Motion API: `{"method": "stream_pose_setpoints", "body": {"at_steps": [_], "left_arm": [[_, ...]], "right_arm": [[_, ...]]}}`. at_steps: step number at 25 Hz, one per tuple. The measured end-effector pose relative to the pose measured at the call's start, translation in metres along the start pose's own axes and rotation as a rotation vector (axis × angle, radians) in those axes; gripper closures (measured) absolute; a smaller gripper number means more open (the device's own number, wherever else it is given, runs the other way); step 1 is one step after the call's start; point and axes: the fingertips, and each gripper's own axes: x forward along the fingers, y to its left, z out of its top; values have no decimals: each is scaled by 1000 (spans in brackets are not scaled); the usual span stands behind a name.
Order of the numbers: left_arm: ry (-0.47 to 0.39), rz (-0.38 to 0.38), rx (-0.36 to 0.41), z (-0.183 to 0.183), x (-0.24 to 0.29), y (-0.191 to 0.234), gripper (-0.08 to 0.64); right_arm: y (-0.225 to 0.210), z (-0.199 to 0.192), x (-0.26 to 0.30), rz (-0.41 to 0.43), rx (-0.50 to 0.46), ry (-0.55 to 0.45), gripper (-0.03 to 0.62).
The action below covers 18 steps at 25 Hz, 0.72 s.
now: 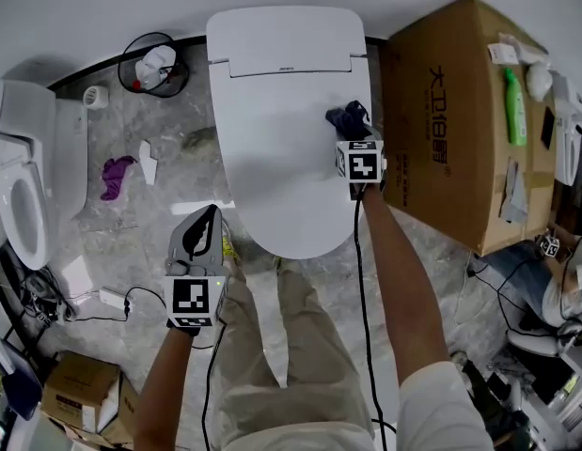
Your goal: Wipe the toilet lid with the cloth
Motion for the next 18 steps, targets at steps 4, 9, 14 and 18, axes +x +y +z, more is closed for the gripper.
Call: {"method": "stream_pose_setpoints", "body": {"at_steps": [4, 9, 14, 18], "left_arm": [[1, -5, 5, 1, 2, -5, 558], [11, -13, 13, 2, 8, -15, 558], [5, -30, 12, 4, 13, -28, 558], [10, -34, 9, 2, 16, -33, 558]], "right_arm": [[-14, -8, -2, -15, 7, 10, 437], [-30, -16, -6, -32, 38, 8, 437], [-36, -19, -7, -32, 33, -6, 437], [-39, -21, -7, -29, 25, -3, 437]]}}
